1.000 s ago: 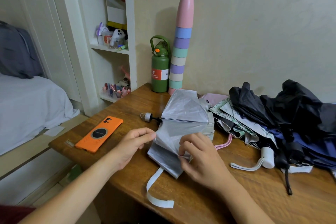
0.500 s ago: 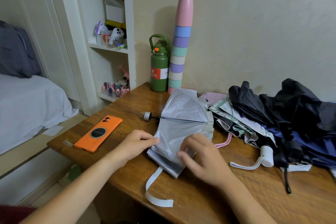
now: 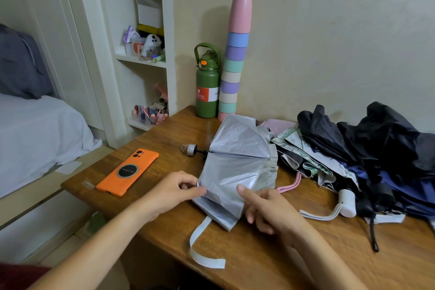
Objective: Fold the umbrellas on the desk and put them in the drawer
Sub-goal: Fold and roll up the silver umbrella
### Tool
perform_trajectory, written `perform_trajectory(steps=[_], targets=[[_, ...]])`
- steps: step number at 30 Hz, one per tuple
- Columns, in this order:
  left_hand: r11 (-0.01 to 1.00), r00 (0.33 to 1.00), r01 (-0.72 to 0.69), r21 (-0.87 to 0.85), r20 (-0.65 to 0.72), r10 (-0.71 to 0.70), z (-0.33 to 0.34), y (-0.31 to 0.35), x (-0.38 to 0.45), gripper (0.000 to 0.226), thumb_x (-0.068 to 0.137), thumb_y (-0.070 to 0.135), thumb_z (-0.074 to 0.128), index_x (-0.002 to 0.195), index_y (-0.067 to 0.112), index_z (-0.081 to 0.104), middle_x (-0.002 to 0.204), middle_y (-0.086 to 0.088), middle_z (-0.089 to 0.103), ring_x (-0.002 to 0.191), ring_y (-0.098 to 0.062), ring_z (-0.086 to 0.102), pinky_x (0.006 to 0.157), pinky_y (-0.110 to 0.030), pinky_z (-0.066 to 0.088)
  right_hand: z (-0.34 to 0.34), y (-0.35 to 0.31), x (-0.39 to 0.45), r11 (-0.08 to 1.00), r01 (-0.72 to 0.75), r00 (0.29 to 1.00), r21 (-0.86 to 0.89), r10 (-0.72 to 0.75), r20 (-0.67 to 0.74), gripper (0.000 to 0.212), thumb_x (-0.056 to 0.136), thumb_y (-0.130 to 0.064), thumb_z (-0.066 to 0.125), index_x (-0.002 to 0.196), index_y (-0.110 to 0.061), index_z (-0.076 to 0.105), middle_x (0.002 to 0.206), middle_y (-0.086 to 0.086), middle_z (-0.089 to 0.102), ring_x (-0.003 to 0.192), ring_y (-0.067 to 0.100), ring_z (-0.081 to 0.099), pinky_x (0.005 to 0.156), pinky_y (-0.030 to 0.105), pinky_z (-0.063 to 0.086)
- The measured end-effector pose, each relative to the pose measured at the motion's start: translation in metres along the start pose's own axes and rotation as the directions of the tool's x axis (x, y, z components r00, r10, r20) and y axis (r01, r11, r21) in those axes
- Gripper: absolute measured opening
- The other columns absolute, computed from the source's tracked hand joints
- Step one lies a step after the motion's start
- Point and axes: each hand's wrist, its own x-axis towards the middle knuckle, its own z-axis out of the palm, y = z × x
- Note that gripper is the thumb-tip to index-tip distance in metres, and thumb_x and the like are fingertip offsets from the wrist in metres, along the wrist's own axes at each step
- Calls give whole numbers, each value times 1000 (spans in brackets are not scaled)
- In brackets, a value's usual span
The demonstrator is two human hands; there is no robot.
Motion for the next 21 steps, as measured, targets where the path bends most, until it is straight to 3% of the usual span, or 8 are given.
perform_trajectory(steps=[4,8,12,16,18,21], targets=[[997,999,-41,70,1,41,-8,-5,0,13,77,34,88,87,37,80,105,11,68,98,-13,59,87,-31,49,-1,4,2,999,18,989,28,-22,149,42,77,-44,88,64,-14,61,56,6,45,47,17,34,49,30,21],[991,992,-91,100,-77,98,-9,-8,2,17,79,25,88,79,40,80,98,10,68,90,-11,61,88,-32,51,-2,6,3,1000,-6,985,-14,9,170,30,79,-26,88,62,-20,64,57,-4,52,48,10,40,47,21,29],[976,996,-78,202,-23,84,-10,-12,3,8,85,30,83,83,36,79,103,15,65,99,-6,60,93,-29,49,1,7,3,977,-8,991,-211,36,125,31,76,-37,90,68,-19,67,59,-5,56,51,10,47,53,25,38],[996,1000,-29,86,-2,29,-5,-6,0,20,95,39,70,85,24,79,110,9,63,107,-5,60,97,-29,43,4,3,-1,982,-34,984,-184,65,165,38,90,-44,76,67,-16,64,49,-1,51,40,15,37,47,24,32],[997,998,-23,70,-55,27,-3,-6,0,20,91,42,74,80,26,79,109,8,64,104,-5,61,95,-29,45,4,1,-4,984,-30,981,-177,63,183,48,94,-54,66,64,-16,64,43,4,42,37,17,31,48,24,32],[991,997,-20,134,-67,29,-1,-10,0,14,85,44,80,75,34,79,110,12,62,108,-4,58,102,-35,45,4,0,-4,996,-51,990,-74,60,128,51,96,-54,62,62,-15,61,42,3,40,35,16,28,46,25,26]])
